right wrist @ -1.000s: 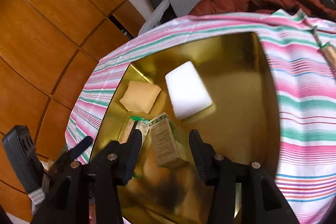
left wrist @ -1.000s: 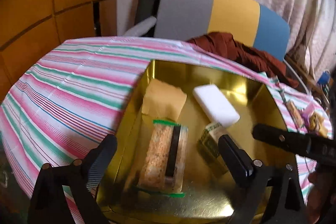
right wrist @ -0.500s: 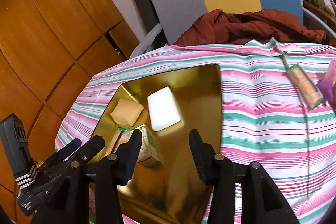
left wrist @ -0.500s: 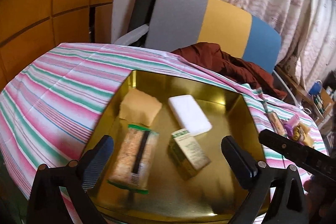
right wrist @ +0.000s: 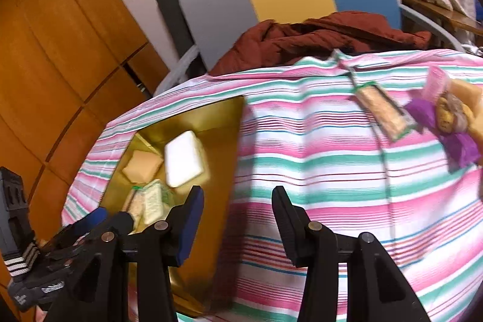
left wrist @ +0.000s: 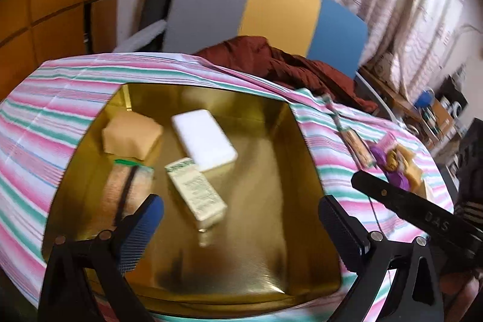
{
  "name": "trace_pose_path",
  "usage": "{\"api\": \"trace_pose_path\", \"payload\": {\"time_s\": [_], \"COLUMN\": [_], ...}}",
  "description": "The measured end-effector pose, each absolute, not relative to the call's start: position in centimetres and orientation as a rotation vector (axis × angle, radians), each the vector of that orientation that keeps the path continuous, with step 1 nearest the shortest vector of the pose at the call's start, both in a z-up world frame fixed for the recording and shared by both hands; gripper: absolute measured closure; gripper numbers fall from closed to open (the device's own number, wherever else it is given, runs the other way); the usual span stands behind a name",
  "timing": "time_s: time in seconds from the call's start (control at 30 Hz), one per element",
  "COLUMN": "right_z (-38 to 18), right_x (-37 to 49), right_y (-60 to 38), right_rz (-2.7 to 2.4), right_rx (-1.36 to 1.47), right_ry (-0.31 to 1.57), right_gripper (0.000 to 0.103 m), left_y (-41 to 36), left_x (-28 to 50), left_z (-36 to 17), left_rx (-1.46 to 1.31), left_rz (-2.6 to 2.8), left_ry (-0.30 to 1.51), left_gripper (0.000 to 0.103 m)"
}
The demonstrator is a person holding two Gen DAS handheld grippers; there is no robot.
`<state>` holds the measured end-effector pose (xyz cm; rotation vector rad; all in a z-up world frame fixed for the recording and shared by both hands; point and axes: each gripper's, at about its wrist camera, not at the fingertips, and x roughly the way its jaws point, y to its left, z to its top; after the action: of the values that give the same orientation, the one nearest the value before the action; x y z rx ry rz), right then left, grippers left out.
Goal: Organize objects
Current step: 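Carry the cracker packet and green-labelled box into the gold tray and release, then grasp the second cracker packet with the left tool while the right tool grasps a purple packet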
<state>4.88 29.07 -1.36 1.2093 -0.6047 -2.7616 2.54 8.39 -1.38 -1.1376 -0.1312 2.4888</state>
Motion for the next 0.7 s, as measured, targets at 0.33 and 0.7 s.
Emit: {"api": "trace_pose_path", "payload": {"time_s": [0.33,0.7], "right_z": [-3.1,-5.4], "right_x": [7.3,5.9], "right_y": [40.1,50.1], "right_rz": [-2.997,-3.184], "right_rx": [1.298,1.43], "right_ry": [-0.667,-0.646], "right_gripper": [0.056,0.056], "left_y": [12.4,16.3], "left_x": [3.7,4.3], "left_z": [-0.8,-0.4], "left_rx": [-1.13,-1.133], "left_rz": [2.35,2.295], "left_ry": [-0.035,0.034], "left_gripper": [0.0,0.0]}}
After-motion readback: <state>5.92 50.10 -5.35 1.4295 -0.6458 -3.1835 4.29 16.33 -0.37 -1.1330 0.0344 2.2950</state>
